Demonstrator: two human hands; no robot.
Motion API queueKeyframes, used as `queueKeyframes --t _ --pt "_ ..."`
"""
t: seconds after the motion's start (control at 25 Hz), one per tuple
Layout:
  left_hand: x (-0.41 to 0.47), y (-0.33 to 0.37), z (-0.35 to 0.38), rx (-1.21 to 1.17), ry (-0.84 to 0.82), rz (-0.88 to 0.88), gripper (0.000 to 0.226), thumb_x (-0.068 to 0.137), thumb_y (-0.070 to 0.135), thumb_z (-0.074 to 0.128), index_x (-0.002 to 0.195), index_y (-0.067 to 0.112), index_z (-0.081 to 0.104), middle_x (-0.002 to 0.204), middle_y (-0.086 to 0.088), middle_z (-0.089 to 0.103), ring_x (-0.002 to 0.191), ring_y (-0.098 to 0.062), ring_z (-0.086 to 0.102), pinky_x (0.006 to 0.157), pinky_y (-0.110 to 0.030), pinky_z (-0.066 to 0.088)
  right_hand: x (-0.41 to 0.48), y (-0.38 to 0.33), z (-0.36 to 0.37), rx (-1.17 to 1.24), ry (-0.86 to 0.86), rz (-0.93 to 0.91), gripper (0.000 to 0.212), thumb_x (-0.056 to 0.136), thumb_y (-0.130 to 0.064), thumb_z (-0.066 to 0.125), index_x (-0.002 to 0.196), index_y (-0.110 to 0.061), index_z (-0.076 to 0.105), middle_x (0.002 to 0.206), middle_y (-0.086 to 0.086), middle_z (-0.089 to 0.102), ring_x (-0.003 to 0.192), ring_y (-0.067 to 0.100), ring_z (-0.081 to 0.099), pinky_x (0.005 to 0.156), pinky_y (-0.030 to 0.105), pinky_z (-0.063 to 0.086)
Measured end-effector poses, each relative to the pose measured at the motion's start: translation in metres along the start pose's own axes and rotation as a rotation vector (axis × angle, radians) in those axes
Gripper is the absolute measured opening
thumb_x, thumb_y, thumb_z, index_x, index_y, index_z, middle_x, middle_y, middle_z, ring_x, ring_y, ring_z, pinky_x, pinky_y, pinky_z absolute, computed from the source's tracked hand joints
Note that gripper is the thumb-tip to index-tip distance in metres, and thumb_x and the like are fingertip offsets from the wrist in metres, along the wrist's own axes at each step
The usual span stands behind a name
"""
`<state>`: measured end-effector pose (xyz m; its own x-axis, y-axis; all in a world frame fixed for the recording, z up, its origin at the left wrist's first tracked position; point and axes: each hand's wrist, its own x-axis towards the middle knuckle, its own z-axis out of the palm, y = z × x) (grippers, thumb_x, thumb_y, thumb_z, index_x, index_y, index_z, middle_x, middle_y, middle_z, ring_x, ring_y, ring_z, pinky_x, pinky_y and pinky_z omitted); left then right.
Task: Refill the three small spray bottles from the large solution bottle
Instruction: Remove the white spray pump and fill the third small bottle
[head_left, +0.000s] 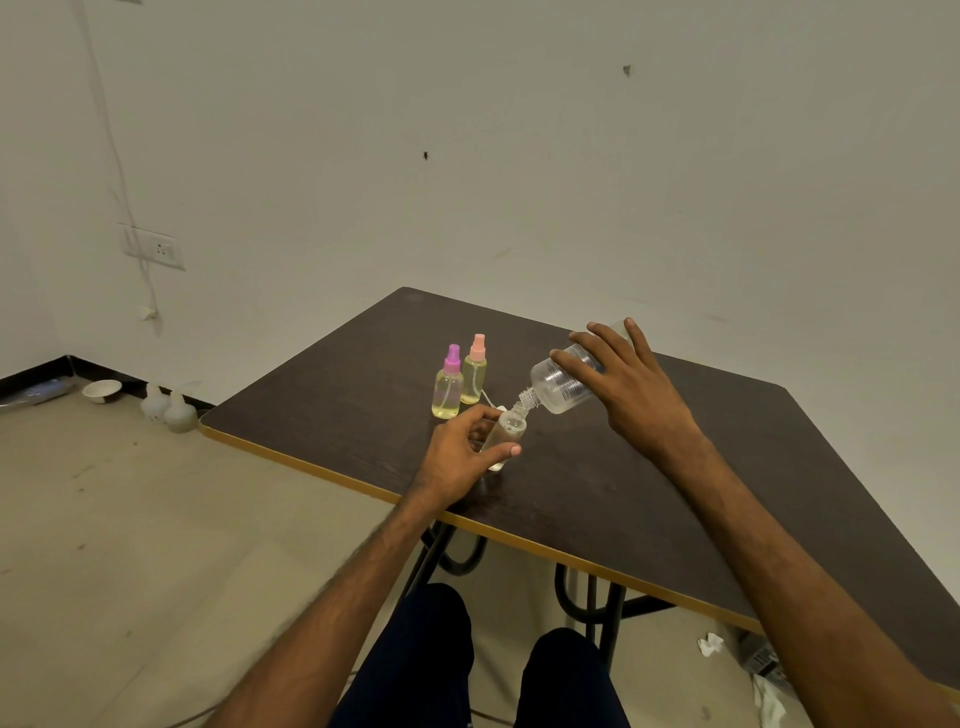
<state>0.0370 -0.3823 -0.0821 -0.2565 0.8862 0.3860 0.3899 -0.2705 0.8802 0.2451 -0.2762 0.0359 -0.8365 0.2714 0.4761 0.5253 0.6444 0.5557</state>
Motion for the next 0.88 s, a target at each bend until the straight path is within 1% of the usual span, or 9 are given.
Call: queueKeyframes --t 0.24,0.48,0.64,0.88 --pt "0.0 0.001 0.0006 0.002 -0.003 0.0 0.042 0.079 0.031 0.082 0.116 0.028 0.063 0.106 0.015 0.07 0.101 0.0 0.066 0.086 -0.02 0.054 0.0003 0.0004 -0.0002 -0.002 0.0 -0.002 0.096 0.062 0.017 0.075 0.144 -0.021 0.043 0.145 0.018 0.045 0.139 0.039 0.035 0.117 0.059 0.019" --pt "-0.0007 0.0003 -0.0001 -0.004 -0.003 0.003 0.041 0.079 0.031 0.082 0.115 0.028 0.063 0.108 0.013 0.07 0.103 -0.002 0.067 0.087 -0.022 0.055 0.0017 0.0 -0.0035 -0.003 0.009 -0.013 0.091 0.065 0.018 0.07 0.144 -0.02 0.044 0.144 0.017 0.045 0.139 0.039 0.035 0.117 0.059 0.02" --pt "-0.0003 0.002 0.0002 0.001 -0.003 0.002 0.041 0.079 0.03 0.082 0.116 0.027 0.063 0.106 0.016 0.069 0.102 0.001 0.066 0.084 -0.018 0.053 0.0026 -0.0003 -0.0061 -0.004 0.012 -0.016 0.09 0.066 0.017 0.071 0.143 -0.02 0.046 0.144 0.018 0.046 0.139 0.039 0.035 0.118 0.058 0.019" --pt "-0.0002 0.0016 0.0 0.01 0.002 0.003 0.04 0.079 0.03 0.082 0.114 0.03 0.062 0.105 0.016 0.069 0.102 -0.001 0.066 0.086 -0.02 0.054 0.004 -0.0004 -0.0075 -0.005 0.013 -0.032 0.09 0.065 0.016 0.073 0.143 -0.02 0.045 0.143 0.018 0.046 0.139 0.039 0.035 0.117 0.059 0.02"
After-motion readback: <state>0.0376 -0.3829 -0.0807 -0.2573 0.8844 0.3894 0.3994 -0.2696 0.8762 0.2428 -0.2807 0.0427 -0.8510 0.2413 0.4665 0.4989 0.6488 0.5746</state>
